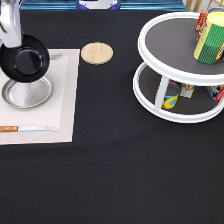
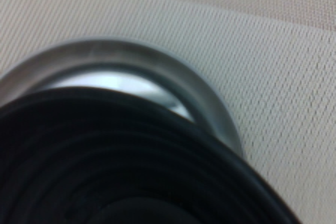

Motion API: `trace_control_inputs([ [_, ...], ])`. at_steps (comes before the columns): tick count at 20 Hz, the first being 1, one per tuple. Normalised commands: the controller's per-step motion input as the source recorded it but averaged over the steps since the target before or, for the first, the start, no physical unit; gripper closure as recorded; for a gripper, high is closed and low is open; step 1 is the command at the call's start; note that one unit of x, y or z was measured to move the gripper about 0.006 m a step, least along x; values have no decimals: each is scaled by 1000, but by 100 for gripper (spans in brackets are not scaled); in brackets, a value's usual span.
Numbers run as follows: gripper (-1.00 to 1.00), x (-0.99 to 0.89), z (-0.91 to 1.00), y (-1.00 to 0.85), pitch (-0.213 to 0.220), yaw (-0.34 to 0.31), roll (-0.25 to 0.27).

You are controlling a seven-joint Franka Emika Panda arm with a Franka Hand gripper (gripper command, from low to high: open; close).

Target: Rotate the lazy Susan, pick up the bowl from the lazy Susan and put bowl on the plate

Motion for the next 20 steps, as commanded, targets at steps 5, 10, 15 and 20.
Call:
trace_control_inputs([
  [5, 100, 218, -401, -196, -3, -130, 0],
  [10, 100, 343, -247, 253, 40, -49, -21],
  [15, 100, 351, -211, 134, 58, -33, -10],
  [20, 100, 519, -224, -230, 93, -26, 4],
])
